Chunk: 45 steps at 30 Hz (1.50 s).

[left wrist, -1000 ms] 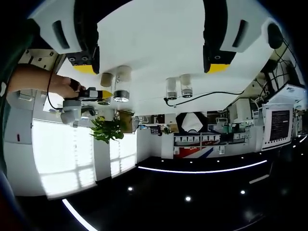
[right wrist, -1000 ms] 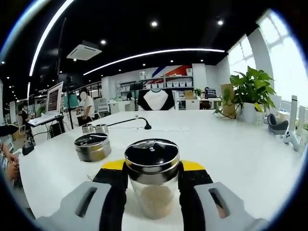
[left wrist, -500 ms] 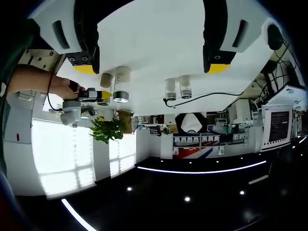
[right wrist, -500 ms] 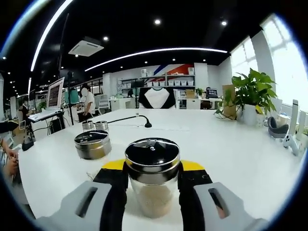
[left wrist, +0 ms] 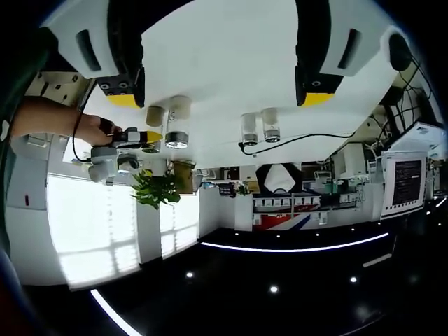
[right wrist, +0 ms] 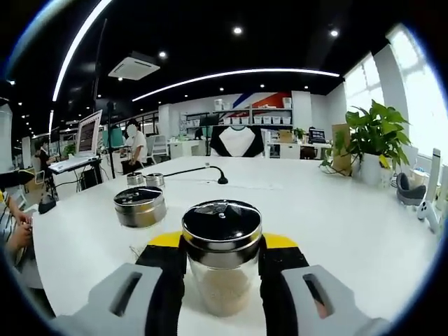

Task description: Rotate the seasoning bottle until the label or dispensing opening points toward the visible target arrow and the bottle remains upright within the marked orientation range

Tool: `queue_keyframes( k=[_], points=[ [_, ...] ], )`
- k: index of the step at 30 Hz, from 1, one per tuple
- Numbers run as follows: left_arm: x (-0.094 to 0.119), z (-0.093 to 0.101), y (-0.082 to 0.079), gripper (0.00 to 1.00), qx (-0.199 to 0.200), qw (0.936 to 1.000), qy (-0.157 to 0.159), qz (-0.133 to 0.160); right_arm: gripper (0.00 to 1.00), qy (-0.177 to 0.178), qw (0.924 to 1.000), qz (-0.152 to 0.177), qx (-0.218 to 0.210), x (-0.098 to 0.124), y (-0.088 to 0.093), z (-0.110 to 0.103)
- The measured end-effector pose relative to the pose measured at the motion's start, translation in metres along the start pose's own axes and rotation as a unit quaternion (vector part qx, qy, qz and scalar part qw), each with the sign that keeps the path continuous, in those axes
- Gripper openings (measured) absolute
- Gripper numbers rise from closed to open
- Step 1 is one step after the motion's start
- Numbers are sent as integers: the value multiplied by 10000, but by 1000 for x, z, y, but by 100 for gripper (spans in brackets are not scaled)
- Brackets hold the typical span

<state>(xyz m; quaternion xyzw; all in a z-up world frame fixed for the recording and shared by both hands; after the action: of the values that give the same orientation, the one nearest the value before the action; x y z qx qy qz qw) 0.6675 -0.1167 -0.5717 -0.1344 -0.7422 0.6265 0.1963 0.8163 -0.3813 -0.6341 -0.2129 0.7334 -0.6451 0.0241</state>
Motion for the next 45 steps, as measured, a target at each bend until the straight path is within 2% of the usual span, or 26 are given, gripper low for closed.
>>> queue_keyframes(
  k=[8, 24, 35, 45],
  points=[
    [1, -1, -1, 94, -11, 10000, -8, 2, 39, -218, 9997, -96, 60, 1, 1, 0],
    [-1, 1, -6, 94, -82, 9999, 76, 32, 39, -924, 9947, -394, 239, 4, 2, 0],
    [-4, 2, -6, 94, -45, 9999, 98, 48, 39, -1508, 9860, -573, 418, 7, 3, -6],
    [-4, 2, -8, 94, -98, 9999, 108, 64, 39, -1880, 9791, -610, 480, 8, 3, -7]
  ],
)
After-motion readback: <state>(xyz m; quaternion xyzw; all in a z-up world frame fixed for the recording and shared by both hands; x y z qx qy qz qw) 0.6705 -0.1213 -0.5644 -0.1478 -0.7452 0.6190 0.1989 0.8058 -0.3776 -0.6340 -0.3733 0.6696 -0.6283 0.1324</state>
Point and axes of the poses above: the point that each gripper's makers call its tool centre point, and the gripper's own axes: x roughly backward along the fingers, z roughly to its right, y roughly out of its underside, the point moved 1 cm from there along x, roughly backward along the fingers, and after that the axes turned 9 degrees about -x, right-handed, at the moved point
